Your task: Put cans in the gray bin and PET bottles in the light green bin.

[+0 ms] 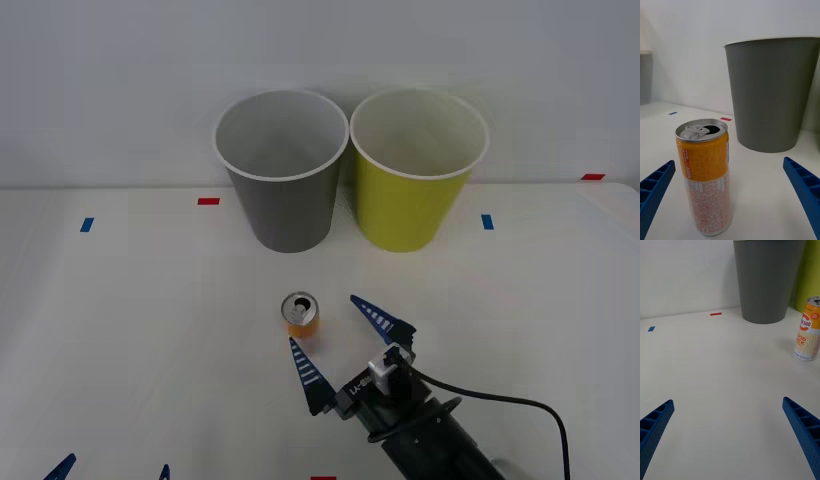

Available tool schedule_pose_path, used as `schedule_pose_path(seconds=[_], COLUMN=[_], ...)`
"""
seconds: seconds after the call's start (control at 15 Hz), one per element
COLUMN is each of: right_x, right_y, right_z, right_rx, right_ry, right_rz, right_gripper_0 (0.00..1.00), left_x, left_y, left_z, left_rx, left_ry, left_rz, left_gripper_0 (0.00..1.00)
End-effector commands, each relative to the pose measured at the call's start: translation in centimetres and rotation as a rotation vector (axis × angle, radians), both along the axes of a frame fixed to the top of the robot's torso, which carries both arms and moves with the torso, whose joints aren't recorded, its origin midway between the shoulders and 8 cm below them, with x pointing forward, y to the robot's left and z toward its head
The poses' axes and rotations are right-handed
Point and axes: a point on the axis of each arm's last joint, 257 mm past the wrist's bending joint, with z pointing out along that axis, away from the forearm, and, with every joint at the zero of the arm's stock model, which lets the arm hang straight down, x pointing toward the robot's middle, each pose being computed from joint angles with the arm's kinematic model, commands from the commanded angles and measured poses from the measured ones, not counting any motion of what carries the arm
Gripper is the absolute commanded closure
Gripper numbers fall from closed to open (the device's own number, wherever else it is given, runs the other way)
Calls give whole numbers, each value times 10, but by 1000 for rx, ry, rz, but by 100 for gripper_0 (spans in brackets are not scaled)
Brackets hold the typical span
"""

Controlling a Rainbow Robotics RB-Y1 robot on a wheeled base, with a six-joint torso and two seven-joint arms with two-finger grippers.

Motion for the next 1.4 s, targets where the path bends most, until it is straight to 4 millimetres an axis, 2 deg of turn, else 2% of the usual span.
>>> schedule_pose_path(seconds=[0.07, 0.4, 0.67, 1.07, 1.13, 1.2, 1.27, 1.4], right_x=[5, 13, 18, 26, 27, 26, 26, 26], right_y=[12, 30, 39, 48, 48, 48, 48, 45], right_z=[-1, -1, -5, -1, -1, -1, -1, -4], right_rx=[-27, -61, -77, -84, -84, -84, -83, -81], right_ry=[8, 29, 60, 69, 69, 70, 71, 78], right_rz=[23, 56, 61, 69, 69, 68, 68, 61], right_gripper_0=[0, 0, 0, 0, 22, 86, 96, 97], left_x=[0, 0, 0, 0, 0, 0, 0, 0], left_y=[0, 0, 0, 0, 0, 0, 0, 0], left_z=[0, 0, 0, 0, 0, 0, 0, 0], left_rx=[0, 0, 0, 0, 0, 0, 0, 0], left_ry=[0, 0, 0, 0, 0, 0, 0, 0], left_rz=[0, 0, 0, 0, 0, 0, 0, 0], left_gripper_0=[0, 0, 0, 0, 0, 0, 0, 0])
